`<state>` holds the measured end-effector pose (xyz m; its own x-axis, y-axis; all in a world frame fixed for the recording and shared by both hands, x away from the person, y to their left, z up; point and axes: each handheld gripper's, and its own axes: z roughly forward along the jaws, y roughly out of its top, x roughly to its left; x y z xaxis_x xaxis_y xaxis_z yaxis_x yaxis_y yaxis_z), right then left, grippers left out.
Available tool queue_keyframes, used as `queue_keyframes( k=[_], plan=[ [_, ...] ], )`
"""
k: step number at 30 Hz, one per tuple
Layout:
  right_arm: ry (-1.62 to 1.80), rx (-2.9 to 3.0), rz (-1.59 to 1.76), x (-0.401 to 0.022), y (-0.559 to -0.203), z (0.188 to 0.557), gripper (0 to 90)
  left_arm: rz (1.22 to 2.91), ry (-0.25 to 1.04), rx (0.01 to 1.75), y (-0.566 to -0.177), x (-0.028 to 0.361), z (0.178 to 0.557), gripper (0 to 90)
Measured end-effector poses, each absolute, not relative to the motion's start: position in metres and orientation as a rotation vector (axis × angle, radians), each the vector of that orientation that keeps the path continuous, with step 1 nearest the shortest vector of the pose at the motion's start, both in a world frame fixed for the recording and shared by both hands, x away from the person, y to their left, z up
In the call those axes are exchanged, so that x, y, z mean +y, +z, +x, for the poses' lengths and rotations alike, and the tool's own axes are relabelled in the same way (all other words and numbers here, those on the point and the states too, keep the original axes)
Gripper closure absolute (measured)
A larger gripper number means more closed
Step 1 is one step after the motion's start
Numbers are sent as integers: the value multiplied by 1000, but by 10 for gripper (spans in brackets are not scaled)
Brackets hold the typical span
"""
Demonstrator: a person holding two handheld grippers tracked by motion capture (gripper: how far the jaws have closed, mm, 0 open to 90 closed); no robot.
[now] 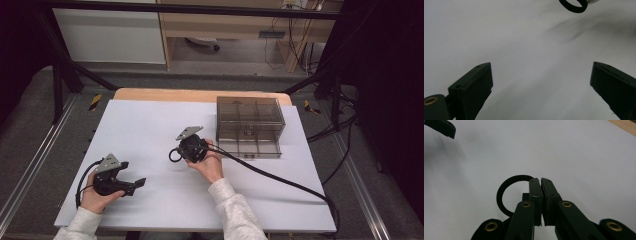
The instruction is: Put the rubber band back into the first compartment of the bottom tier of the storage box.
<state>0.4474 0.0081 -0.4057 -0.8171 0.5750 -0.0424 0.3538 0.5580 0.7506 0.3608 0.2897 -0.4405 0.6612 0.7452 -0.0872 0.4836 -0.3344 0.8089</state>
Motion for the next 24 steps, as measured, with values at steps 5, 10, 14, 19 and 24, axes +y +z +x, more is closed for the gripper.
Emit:
queue_keyframes(
  k=[5,10,14,19,24],
  plan=[
    [1113,2509,772,5,-404,445,879,2003,378,952,-440,290,361,42],
    [1108,2509,769,2,-402,443,879,2002,378,954,-440,290,361,42],
    [1107,2505,764,-1,-400,442,879,2002,379,954,-440,290,361,42],
    [1107,2501,762,-4,-398,441,879,2003,379,953,-440,290,361,42],
    [1097,2494,771,-9,-396,440,880,2003,379,953,-440,290,361,42]
  ],
)
